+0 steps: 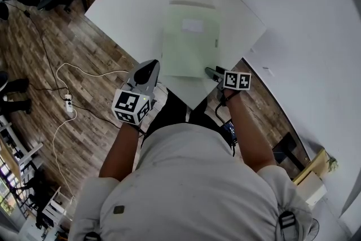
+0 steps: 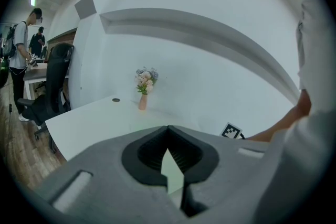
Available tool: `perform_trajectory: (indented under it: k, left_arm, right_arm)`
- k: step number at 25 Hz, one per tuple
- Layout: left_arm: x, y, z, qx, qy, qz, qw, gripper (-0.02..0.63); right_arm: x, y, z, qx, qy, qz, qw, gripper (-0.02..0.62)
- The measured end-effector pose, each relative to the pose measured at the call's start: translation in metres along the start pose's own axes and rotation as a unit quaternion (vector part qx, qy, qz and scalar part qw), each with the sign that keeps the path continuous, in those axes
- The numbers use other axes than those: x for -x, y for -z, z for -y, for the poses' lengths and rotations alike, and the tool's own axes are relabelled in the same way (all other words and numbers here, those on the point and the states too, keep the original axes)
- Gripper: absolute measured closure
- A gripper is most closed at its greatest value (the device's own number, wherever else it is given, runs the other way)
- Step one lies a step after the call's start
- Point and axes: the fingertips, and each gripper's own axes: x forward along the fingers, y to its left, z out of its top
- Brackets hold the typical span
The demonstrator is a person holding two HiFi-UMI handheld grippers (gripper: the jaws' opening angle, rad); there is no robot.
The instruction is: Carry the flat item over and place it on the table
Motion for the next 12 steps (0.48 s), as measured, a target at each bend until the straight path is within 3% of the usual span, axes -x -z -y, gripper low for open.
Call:
perform_trajectory:
  k: [6,12]
  left_arm:
    - [0.007,-0.010,0.022,-0.011,-0.002,0.015,0.9998,0.606]
    - [0.017,-0.023,0.050,-0.022,-0.013,0.040,0.9989,0.606]
  right_arm:
    - [0.028,-0.011,-0.010,0.086,0.031,0.012,0.996,0.388]
    - [0.068,-0.036,-0.053,0.212,0.037,0.058,0.975,0.432]
